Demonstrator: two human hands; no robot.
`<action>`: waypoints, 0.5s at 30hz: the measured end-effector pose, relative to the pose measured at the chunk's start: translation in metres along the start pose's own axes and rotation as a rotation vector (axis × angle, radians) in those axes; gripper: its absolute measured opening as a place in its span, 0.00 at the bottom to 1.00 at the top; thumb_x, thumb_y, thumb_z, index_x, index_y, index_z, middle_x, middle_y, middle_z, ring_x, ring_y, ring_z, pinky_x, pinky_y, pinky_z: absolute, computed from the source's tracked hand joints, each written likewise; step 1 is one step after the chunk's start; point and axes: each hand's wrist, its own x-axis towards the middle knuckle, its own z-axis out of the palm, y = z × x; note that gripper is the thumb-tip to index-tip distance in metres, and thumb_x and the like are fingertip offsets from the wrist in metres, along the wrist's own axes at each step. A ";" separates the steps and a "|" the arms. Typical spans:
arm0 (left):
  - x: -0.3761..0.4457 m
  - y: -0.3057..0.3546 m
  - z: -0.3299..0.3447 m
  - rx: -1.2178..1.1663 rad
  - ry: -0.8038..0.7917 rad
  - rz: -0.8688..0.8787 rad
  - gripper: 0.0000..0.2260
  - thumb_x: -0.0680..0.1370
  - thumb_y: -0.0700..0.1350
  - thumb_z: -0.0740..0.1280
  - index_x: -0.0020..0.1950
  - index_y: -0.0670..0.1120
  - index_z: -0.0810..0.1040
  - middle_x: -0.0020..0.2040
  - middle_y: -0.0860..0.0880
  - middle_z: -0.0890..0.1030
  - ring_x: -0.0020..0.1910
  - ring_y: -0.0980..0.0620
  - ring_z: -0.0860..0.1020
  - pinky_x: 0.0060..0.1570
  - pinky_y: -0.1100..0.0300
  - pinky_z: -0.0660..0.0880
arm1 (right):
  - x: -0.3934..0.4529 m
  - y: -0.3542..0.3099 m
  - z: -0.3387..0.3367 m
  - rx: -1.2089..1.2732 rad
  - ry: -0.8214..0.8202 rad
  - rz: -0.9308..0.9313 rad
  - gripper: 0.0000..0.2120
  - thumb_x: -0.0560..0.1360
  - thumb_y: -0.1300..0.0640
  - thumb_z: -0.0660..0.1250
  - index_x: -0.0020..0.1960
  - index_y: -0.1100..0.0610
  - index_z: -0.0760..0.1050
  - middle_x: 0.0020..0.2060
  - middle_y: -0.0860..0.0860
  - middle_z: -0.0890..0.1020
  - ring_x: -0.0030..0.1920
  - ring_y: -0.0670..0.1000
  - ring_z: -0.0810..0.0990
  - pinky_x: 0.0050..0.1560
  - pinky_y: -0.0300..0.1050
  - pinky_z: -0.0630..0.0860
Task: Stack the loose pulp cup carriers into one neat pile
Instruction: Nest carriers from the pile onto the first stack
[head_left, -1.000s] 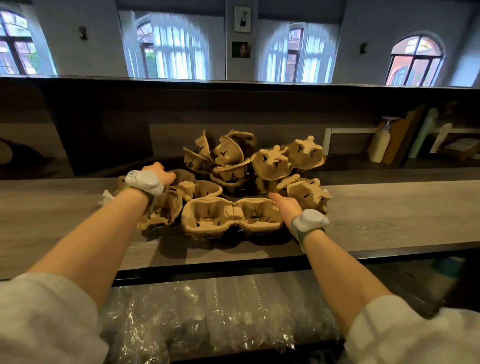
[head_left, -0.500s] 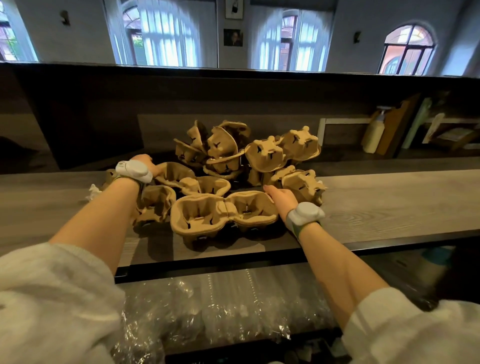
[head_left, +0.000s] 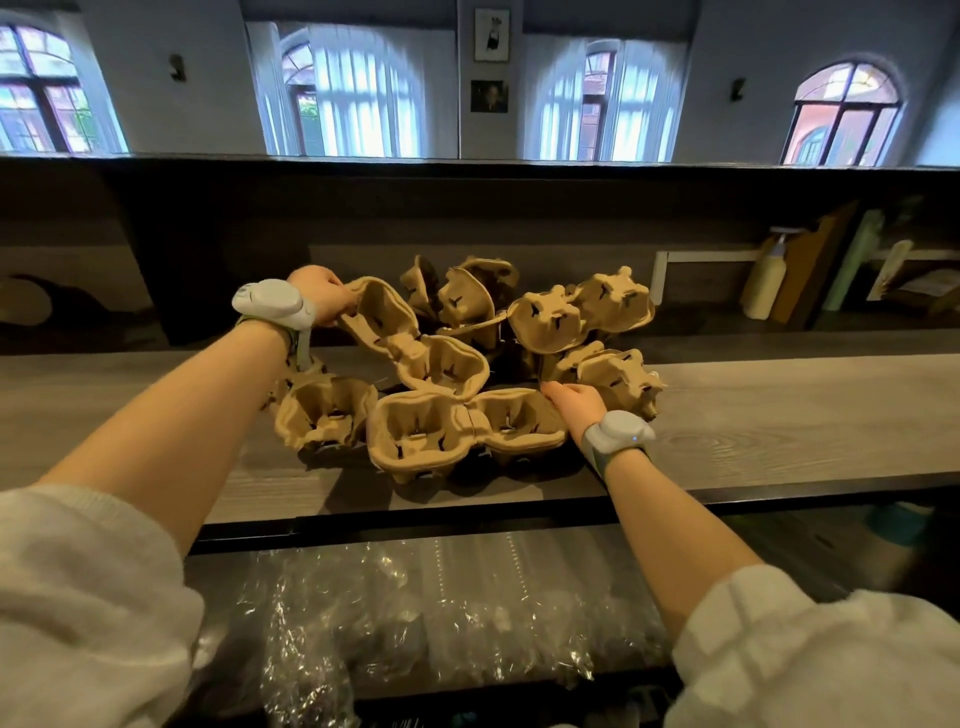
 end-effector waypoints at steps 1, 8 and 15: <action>-0.005 0.001 -0.003 -0.004 0.033 -0.001 0.08 0.73 0.44 0.68 0.36 0.42 0.79 0.36 0.43 0.80 0.33 0.49 0.77 0.39 0.56 0.78 | -0.003 0.000 -0.001 0.003 -0.008 -0.010 0.14 0.77 0.54 0.64 0.34 0.55 0.77 0.31 0.50 0.80 0.35 0.49 0.77 0.35 0.41 0.71; -0.032 0.000 -0.021 -0.023 0.197 -0.020 0.19 0.75 0.54 0.64 0.38 0.39 0.81 0.35 0.41 0.81 0.39 0.40 0.82 0.44 0.49 0.79 | -0.014 -0.002 -0.002 -0.039 -0.040 -0.025 0.10 0.78 0.51 0.64 0.45 0.57 0.79 0.35 0.48 0.79 0.44 0.51 0.77 0.49 0.43 0.70; -0.058 0.013 -0.026 -0.337 0.047 -0.165 0.07 0.74 0.45 0.67 0.39 0.42 0.78 0.42 0.44 0.82 0.37 0.53 0.79 0.34 0.63 0.78 | -0.025 -0.009 0.007 -0.209 -0.032 -0.013 0.19 0.78 0.49 0.62 0.63 0.59 0.75 0.56 0.56 0.80 0.55 0.57 0.77 0.58 0.47 0.71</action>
